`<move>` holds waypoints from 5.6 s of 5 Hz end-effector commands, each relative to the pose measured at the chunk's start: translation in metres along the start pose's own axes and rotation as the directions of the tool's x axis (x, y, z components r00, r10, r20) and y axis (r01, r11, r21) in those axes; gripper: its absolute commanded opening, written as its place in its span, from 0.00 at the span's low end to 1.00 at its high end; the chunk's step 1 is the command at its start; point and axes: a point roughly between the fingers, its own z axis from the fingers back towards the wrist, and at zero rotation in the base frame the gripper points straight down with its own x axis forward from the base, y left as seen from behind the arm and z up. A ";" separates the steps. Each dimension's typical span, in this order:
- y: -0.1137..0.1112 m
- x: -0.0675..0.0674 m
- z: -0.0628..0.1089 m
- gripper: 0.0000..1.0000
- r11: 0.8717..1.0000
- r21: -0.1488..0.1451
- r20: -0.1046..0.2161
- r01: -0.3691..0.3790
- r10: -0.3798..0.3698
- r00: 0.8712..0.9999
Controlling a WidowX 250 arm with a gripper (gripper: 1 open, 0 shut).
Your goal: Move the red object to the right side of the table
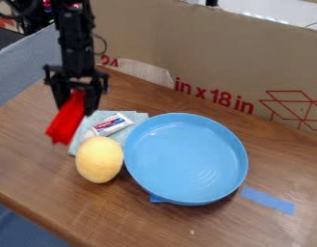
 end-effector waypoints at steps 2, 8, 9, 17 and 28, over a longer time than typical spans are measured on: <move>-0.015 -0.014 0.049 0.00 0.998 0.033 0.114 0.047 -0.050 0.992; -0.052 -0.033 0.075 0.00 0.985 -0.003 0.147 0.173 -0.171 0.974; -0.066 -0.030 0.068 0.00 0.982 0.004 0.149 0.187 -0.185 0.971; -0.222 -0.016 0.125 0.00 0.889 0.060 0.155 0.453 -0.457 0.876; -0.290 0.009 0.018 0.00 0.895 0.041 0.026 0.444 -0.445 0.895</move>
